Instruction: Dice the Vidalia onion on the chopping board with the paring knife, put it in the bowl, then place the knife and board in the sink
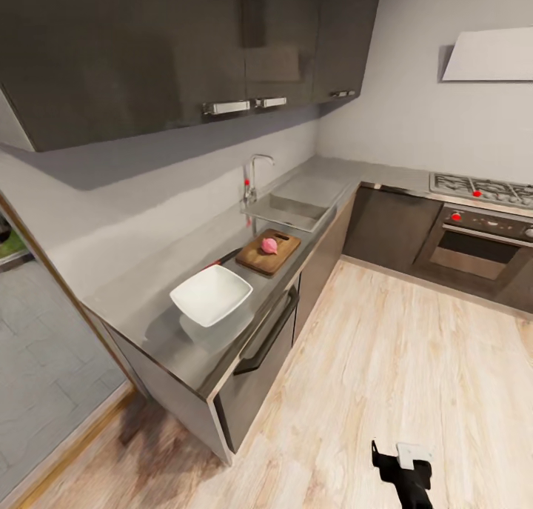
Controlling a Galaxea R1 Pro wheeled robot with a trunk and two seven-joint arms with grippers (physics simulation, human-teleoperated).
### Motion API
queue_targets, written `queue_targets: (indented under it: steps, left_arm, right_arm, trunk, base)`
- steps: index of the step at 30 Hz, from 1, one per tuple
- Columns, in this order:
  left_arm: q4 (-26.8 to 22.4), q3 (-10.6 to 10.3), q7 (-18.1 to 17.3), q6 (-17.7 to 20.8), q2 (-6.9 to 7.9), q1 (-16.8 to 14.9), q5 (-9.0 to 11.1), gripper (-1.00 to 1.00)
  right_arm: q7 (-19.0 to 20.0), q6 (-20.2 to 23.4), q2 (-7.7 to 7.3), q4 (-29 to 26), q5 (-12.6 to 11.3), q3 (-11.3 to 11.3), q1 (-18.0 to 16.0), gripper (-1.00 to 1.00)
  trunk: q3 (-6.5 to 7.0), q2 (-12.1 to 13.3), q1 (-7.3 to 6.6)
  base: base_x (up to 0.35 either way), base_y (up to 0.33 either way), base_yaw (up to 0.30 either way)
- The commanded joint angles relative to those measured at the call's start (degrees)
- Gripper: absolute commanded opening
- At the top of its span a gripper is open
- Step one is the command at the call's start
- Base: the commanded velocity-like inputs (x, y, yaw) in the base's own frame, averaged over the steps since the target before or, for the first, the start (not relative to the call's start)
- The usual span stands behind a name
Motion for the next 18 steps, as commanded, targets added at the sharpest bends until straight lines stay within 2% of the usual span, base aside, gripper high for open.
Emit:
queue_targets:
  steps: [1,3,5,6,7,11,12,18]
  left_arm:
    - [-0.03,-0.3,0.48,-0.13,0.09,-0.01,0.24,1.0]
    - [0.02,-0.3,0.48,-0.13,0.09,-0.01,0.24,1.0]
    - [0.06,-0.3,0.48,-0.13,0.09,-0.01,0.24,1.0]
    - [0.14,-0.3,0.48,-0.13,0.09,-0.01,0.24,1.0]
    - [0.19,-0.3,0.48,-0.13,0.09,-0.01,0.24,1.0]
    - [0.31,-0.3,0.48,-0.13,0.09,-0.01,0.24,1.0]
    - [0.31,-0.3,0.48,-0.13,0.09,-0.01,0.24,1.0]
    - [0.39,-0.3,0.45,-0.13,0.09,-0.01,0.24,1.0]
  right_arm:
    - [-0.28,0.39,0.0,-1.15,0.62,-0.5,-0.06,1.0]
    - [-0.58,2.73,-0.01,-4.02,0.56,-0.65,-0.04,1.0]
    - [-1.11,7.04,0.07,-7.91,0.47,-0.71,-0.05,1.0]
    - [-1.62,12.59,0.21,-12.52,0.42,-0.68,-0.05,1.0]
    - [-1.85,16.22,0.3,-15.74,0.4,-0.65,-0.05,1.0]
    - [-2.23,25.76,0.61,-26.28,0.31,-0.45,-0.12,1.0]
    - [-2.26,26.72,0.69,-27.66,0.3,-0.4,-0.15,1.0]
    - [-2.37,37.17,3.13,-40.96,0.21,0.95,-0.52,1.0]
  trunk:
    - [-0.09,-0.1,0.03]
    - [-0.09,-0.1,0.03]
    - [-0.09,-0.1,0.03]
    - [-0.09,-0.1,0.03]
    - [-0.09,-0.1,0.03]
    - [-0.09,-0.1,0.03]
    - [-0.09,-0.1,0.03]
    - [-0.09,-0.1,0.03]
  base:
    - [0.0,0.001,-0.002]
    - [0.0,0.0,-0.001]
    - [0.0,0.0,0.0]
    - [0.0,0.0,0.0]
    - [0.0,0.0,0.0]
    - [0.0,0.0,0.0]
    - [0.0,0.0,0.0]
    - [0.0,0.0,0.0]
